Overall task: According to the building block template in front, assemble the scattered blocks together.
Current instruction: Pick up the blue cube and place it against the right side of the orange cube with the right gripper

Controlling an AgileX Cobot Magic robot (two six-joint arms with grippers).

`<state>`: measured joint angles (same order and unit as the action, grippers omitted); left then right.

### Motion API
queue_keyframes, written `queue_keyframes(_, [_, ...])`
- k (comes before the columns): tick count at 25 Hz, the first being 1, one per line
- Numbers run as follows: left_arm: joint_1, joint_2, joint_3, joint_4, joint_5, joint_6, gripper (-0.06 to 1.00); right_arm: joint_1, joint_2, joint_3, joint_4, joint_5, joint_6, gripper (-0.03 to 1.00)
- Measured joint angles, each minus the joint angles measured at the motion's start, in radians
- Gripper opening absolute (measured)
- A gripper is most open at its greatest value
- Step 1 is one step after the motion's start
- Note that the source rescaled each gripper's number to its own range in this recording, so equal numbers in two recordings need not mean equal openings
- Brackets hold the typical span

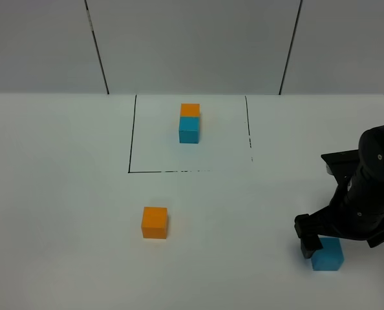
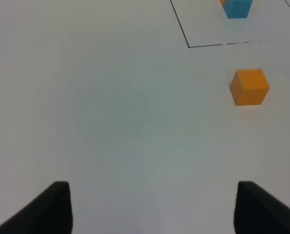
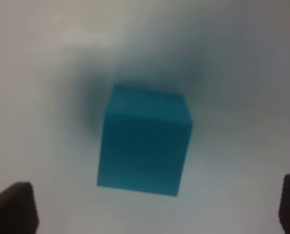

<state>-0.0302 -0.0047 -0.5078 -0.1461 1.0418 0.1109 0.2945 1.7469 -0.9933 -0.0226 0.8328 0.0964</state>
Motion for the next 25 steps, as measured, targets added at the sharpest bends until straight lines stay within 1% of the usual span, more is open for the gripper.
queue_keyframes(10, [0.0,0.0,0.0,0.0,0.0,0.0,0.47,0.0,0.11,0.0,0.011,-0.09,-0.012,1.0])
queue_keyframes(15, [0.0,0.0,0.0,0.0,0.0,0.0,0.47,0.0,0.149,0.001,0.011,-0.103,-0.014,1.0])
queue_keyframes(25, [0.0,0.0,0.0,0.0,0.0,-0.001,0.47,0.0,0.153,0.015,0.011,-0.148,-0.015,1.0])
